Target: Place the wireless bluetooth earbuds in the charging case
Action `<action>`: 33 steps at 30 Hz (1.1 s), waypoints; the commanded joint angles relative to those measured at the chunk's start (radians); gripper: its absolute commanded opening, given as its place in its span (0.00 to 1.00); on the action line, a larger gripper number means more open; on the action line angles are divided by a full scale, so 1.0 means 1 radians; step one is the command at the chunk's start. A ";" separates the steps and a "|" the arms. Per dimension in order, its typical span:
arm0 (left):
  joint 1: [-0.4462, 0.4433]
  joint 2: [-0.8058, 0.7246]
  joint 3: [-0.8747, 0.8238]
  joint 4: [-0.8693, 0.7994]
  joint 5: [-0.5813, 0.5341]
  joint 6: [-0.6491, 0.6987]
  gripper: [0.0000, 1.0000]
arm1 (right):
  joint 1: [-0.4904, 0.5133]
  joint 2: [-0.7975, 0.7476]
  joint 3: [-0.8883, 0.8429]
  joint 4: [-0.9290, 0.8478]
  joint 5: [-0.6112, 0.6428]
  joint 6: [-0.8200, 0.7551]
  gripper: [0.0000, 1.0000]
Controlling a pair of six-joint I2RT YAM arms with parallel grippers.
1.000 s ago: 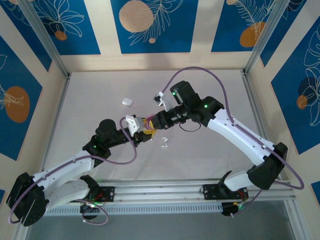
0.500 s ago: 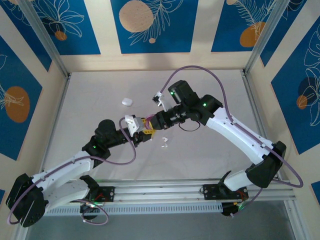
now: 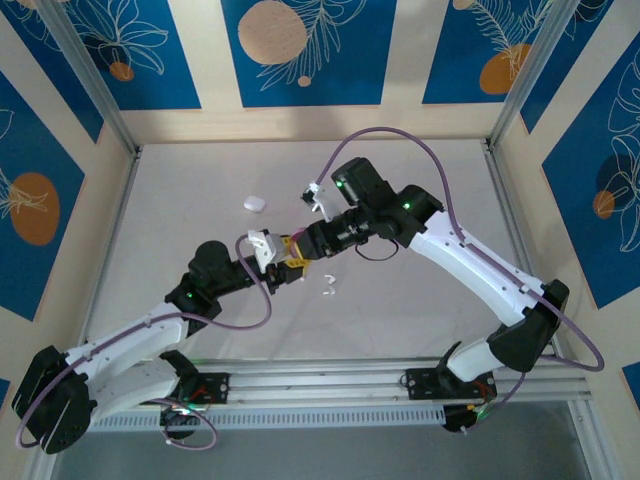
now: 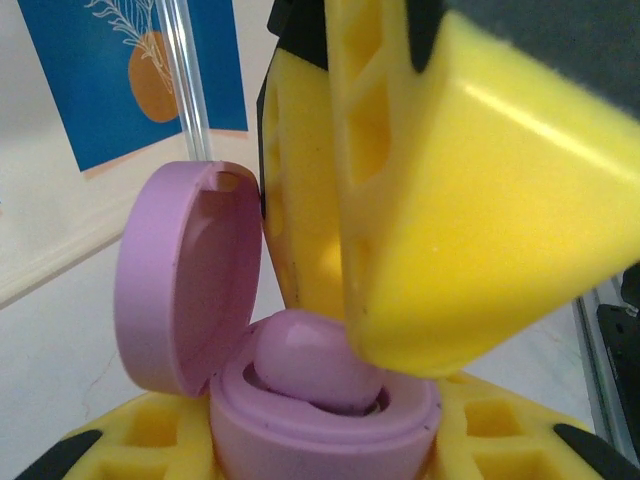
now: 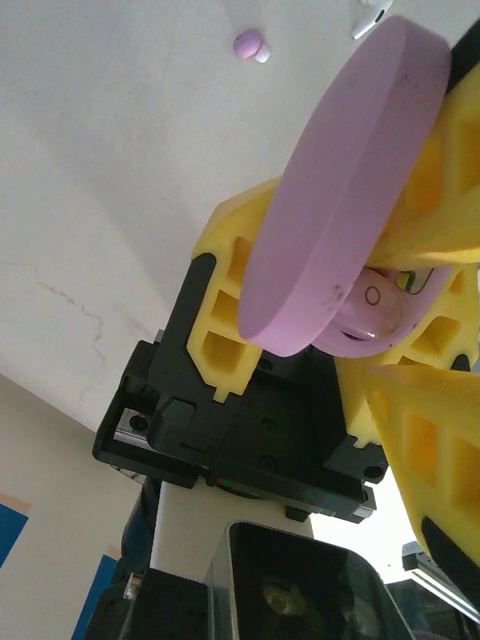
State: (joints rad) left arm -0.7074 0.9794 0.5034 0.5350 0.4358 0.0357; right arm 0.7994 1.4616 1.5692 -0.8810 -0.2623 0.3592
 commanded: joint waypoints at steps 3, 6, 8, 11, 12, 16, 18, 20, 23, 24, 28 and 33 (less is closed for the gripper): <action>-0.014 -0.004 -0.011 0.102 0.011 -0.014 0.29 | 0.002 -0.047 0.017 -0.023 -0.016 -0.020 0.37; -0.012 -0.002 -0.017 0.123 0.010 -0.023 0.29 | -0.005 -0.076 0.000 0.000 -0.026 -0.011 0.40; -0.013 -0.001 -0.020 0.134 0.012 -0.028 0.29 | -0.014 -0.093 -0.011 0.016 -0.020 0.008 0.41; -0.013 0.000 -0.020 0.139 0.013 -0.033 0.29 | -0.028 -0.108 -0.016 0.031 -0.023 0.023 0.40; -0.013 0.000 -0.022 0.140 0.013 -0.034 0.29 | -0.029 -0.117 -0.015 0.036 -0.026 0.021 0.40; -0.012 -0.018 -0.029 0.133 -0.004 -0.034 0.29 | -0.037 -0.191 -0.055 0.108 -0.027 0.029 0.41; -0.013 -0.033 -0.033 0.122 -0.025 -0.033 0.29 | -0.049 -0.254 -0.104 0.166 0.014 0.047 0.40; -0.014 -0.060 -0.035 0.097 -0.057 -0.032 0.28 | -0.078 -0.312 -0.167 0.218 0.065 0.072 0.40; -0.014 -0.116 -0.039 0.051 -0.123 -0.025 0.28 | -0.175 -0.377 -0.271 0.256 0.108 0.137 0.39; -0.014 -0.139 -0.043 0.038 -0.138 -0.022 0.28 | -0.219 -0.383 -0.305 0.259 0.097 0.163 0.39; -0.013 -0.226 -0.043 -0.027 -0.197 -0.014 0.28 | -0.346 -0.315 -0.422 0.268 -0.004 0.231 0.38; -0.013 -0.310 -0.024 -0.111 -0.225 -0.007 0.28 | -0.332 -0.066 -0.434 0.258 -0.079 0.223 0.37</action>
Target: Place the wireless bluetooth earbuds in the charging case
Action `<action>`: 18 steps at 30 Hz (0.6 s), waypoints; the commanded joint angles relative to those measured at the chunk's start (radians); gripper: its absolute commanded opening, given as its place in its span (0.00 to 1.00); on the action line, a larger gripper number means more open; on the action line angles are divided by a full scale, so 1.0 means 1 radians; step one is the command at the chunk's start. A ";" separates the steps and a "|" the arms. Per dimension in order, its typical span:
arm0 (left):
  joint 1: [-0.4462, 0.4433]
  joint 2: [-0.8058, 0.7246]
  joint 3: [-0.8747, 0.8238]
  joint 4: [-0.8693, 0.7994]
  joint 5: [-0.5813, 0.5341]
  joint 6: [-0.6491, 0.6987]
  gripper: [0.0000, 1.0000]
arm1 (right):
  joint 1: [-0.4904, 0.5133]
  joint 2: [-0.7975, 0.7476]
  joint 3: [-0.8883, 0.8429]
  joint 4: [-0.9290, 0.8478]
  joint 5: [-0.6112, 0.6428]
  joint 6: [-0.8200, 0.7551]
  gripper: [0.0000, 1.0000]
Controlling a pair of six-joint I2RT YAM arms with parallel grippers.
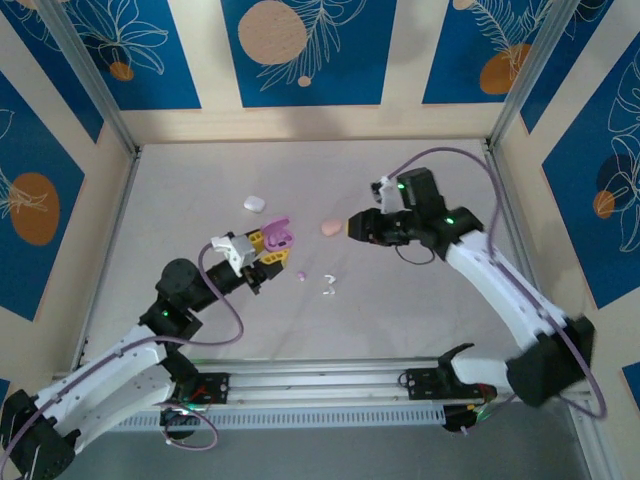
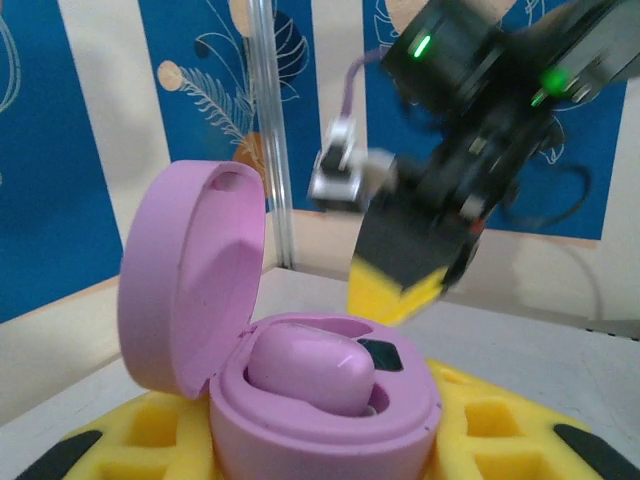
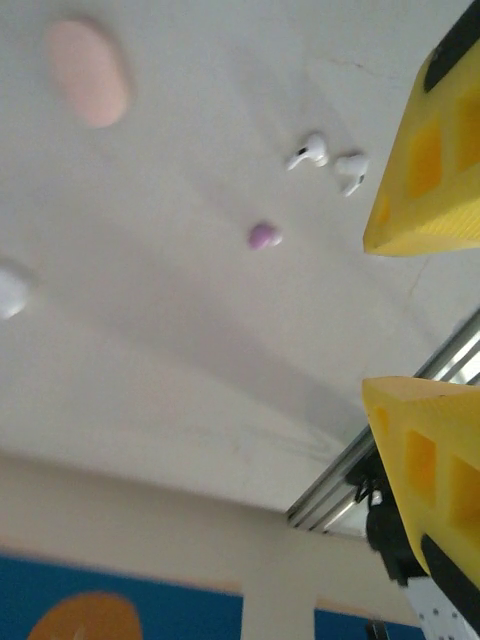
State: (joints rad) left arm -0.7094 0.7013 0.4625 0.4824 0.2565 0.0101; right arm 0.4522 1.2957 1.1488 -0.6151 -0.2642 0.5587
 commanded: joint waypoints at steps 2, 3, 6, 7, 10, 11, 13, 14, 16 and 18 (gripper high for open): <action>-0.011 -0.056 0.023 -0.082 -0.049 0.025 0.28 | 0.041 0.206 0.015 -0.004 -0.090 0.004 0.37; -0.011 -0.066 0.027 -0.094 -0.051 0.027 0.28 | 0.059 0.262 0.034 0.000 -0.097 -0.017 0.37; -0.011 -0.084 0.036 -0.123 -0.048 0.034 0.28 | 0.109 0.418 0.122 -0.025 -0.110 -0.082 0.37; -0.011 -0.087 0.036 -0.126 -0.046 0.034 0.28 | 0.124 0.470 0.158 -0.040 -0.099 -0.102 0.37; -0.012 -0.088 0.036 -0.129 -0.039 0.034 0.29 | 0.163 0.600 0.257 -0.081 -0.065 -0.162 0.37; -0.012 -0.089 0.038 -0.132 -0.036 0.034 0.29 | 0.170 0.635 0.285 -0.095 -0.049 -0.178 0.38; -0.011 -0.089 0.038 -0.134 -0.033 0.034 0.29 | 0.182 0.693 0.335 -0.110 -0.022 -0.200 0.38; -0.012 -0.089 0.036 -0.135 -0.032 0.036 0.29 | 0.183 0.714 0.349 -0.110 -0.028 -0.210 0.38; -0.012 -0.089 0.036 -0.138 -0.033 0.040 0.29 | 0.186 0.751 0.384 -0.116 -0.032 -0.227 0.38; -0.010 -0.088 0.035 -0.140 -0.033 0.043 0.29 | 0.190 0.777 0.409 -0.121 -0.042 -0.246 0.38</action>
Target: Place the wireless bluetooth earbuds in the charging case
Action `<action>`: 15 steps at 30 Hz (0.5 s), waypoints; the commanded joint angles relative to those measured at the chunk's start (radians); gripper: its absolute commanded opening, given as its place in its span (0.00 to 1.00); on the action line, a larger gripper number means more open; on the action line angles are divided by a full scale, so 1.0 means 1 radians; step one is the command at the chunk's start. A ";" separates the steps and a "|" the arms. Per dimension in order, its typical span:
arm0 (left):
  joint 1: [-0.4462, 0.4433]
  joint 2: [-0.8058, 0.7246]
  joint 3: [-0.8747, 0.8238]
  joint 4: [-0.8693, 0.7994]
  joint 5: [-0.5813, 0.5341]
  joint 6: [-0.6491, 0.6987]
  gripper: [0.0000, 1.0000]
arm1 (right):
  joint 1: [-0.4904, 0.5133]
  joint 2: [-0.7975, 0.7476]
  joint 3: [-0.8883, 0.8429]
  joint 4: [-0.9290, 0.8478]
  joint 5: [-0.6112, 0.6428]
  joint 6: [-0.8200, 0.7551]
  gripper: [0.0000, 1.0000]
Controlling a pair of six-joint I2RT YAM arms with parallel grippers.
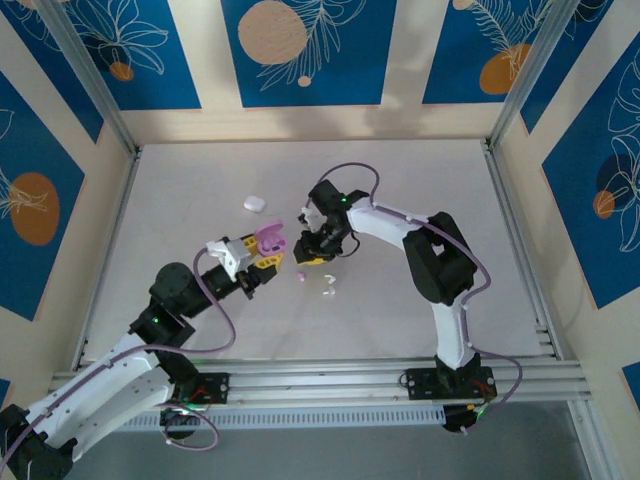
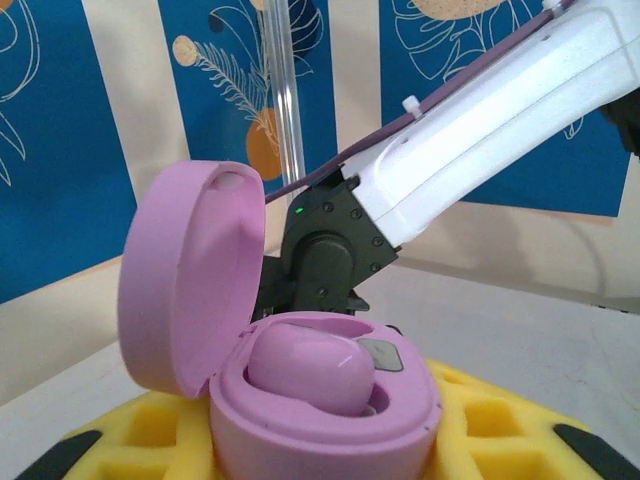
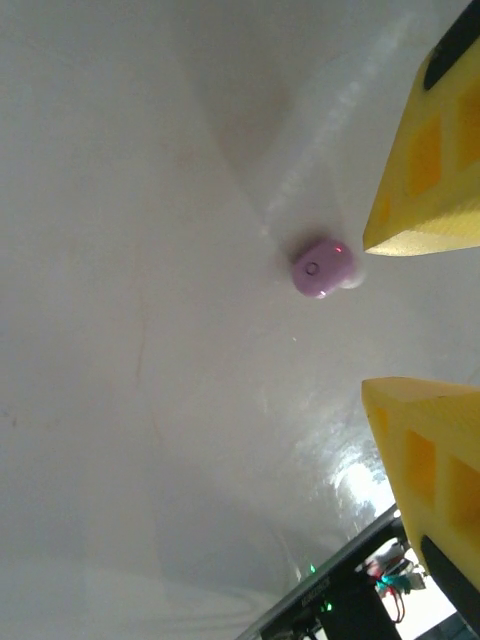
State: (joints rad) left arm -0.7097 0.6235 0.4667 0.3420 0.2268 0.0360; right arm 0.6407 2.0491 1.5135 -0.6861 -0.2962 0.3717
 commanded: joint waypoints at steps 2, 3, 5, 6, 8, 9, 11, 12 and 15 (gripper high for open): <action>-0.011 -0.007 0.029 0.002 -0.003 0.017 0.29 | 0.005 0.048 0.066 -0.061 -0.021 -0.071 0.38; -0.011 -0.006 0.030 0.002 -0.004 0.018 0.29 | 0.008 0.060 0.076 -0.069 -0.029 -0.081 0.38; -0.011 -0.004 0.029 0.002 -0.001 0.018 0.29 | 0.014 0.082 0.092 -0.085 -0.025 -0.096 0.38; -0.010 -0.002 0.029 0.002 -0.001 0.018 0.29 | 0.017 0.094 0.098 -0.089 -0.026 -0.100 0.38; -0.011 0.000 0.030 0.003 0.002 0.018 0.30 | 0.020 0.114 0.110 -0.101 -0.026 -0.106 0.39; -0.011 0.001 0.030 0.003 0.002 0.018 0.30 | 0.022 0.122 0.114 -0.101 -0.022 -0.106 0.38; -0.011 0.003 0.032 0.003 0.003 0.018 0.30 | 0.026 0.134 0.120 -0.101 -0.020 -0.111 0.39; -0.011 0.003 0.032 0.003 0.004 0.018 0.30 | 0.028 0.140 0.124 -0.101 -0.023 -0.115 0.39; -0.011 0.005 0.034 0.003 0.005 0.018 0.30 | 0.031 0.157 0.134 -0.109 -0.043 -0.132 0.38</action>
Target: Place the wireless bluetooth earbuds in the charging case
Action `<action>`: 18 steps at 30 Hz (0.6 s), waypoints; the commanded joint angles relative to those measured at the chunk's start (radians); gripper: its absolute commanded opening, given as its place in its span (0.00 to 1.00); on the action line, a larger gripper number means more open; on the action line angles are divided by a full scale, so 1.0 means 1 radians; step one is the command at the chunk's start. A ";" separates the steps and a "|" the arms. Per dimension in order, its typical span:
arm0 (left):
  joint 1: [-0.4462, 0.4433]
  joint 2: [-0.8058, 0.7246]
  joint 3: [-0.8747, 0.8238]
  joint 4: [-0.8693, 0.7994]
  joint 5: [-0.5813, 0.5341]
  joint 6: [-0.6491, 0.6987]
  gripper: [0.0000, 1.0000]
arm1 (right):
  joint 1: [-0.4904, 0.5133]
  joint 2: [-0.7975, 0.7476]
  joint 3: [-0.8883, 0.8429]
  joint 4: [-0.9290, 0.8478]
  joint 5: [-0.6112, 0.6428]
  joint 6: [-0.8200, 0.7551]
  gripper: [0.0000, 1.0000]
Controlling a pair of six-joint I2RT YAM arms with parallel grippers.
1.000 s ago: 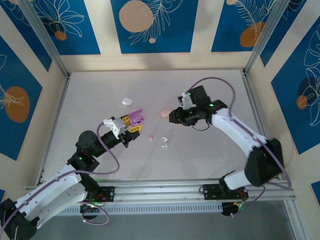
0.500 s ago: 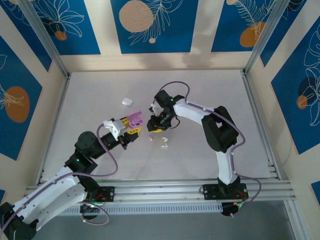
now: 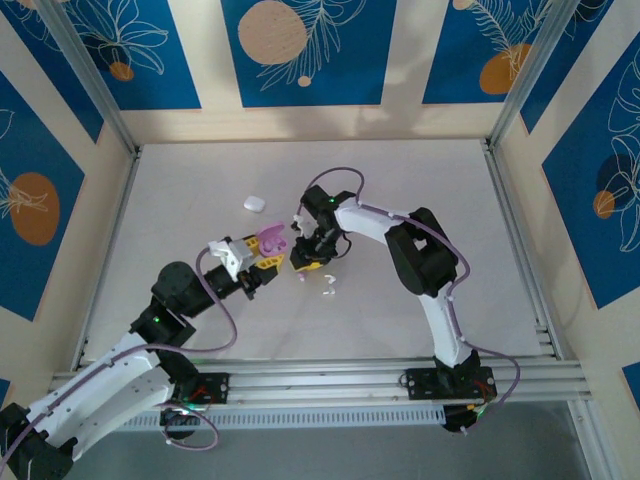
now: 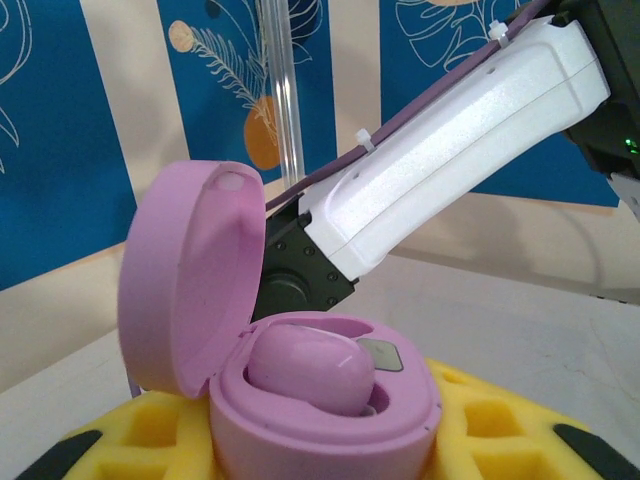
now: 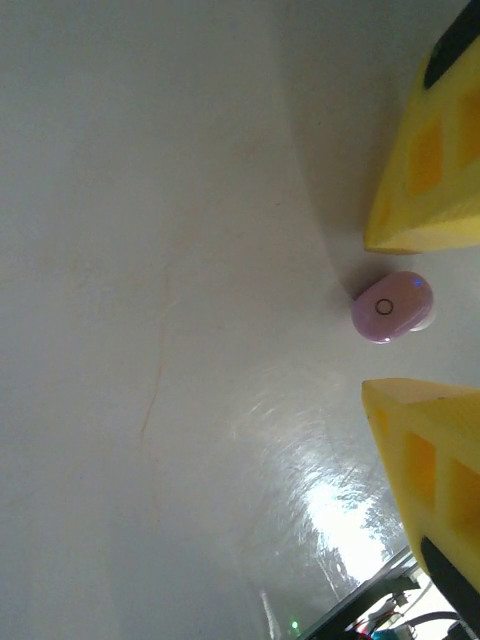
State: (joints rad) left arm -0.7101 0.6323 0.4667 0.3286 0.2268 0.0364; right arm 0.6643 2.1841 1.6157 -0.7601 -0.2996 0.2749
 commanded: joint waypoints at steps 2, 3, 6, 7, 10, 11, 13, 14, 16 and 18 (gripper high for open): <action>-0.011 -0.001 0.035 0.016 0.006 0.016 0.30 | 0.009 0.034 0.036 -0.040 -0.052 -0.046 0.38; -0.011 0.001 0.035 0.015 0.009 0.015 0.30 | 0.012 0.038 0.036 -0.046 -0.055 -0.053 0.38; -0.010 0.006 0.038 0.018 0.014 0.014 0.30 | 0.017 0.048 0.036 -0.057 -0.061 -0.068 0.36; -0.010 0.007 0.038 0.018 0.015 0.013 0.30 | 0.018 0.050 0.034 -0.063 -0.061 -0.075 0.36; -0.011 0.012 0.038 0.021 0.017 0.013 0.30 | 0.020 0.052 0.030 -0.073 -0.063 -0.086 0.35; -0.011 0.013 0.039 0.021 0.018 0.012 0.30 | 0.021 0.051 0.030 -0.078 -0.067 -0.091 0.33; -0.011 0.014 0.039 0.021 0.019 0.011 0.30 | 0.026 0.048 0.030 -0.091 -0.065 -0.098 0.32; -0.011 0.014 0.039 0.021 0.019 0.011 0.30 | 0.029 0.045 0.027 -0.093 -0.055 -0.100 0.32; -0.010 0.015 0.039 0.023 0.017 0.011 0.30 | 0.032 0.045 0.026 -0.094 -0.047 -0.102 0.31; -0.011 0.014 0.041 0.020 0.018 0.011 0.30 | 0.034 0.048 0.027 -0.088 -0.030 -0.093 0.31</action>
State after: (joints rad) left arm -0.7101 0.6510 0.4698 0.3279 0.2276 0.0360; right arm 0.6807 2.2150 1.6325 -0.8040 -0.3241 0.1974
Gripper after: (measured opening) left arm 0.351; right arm 0.311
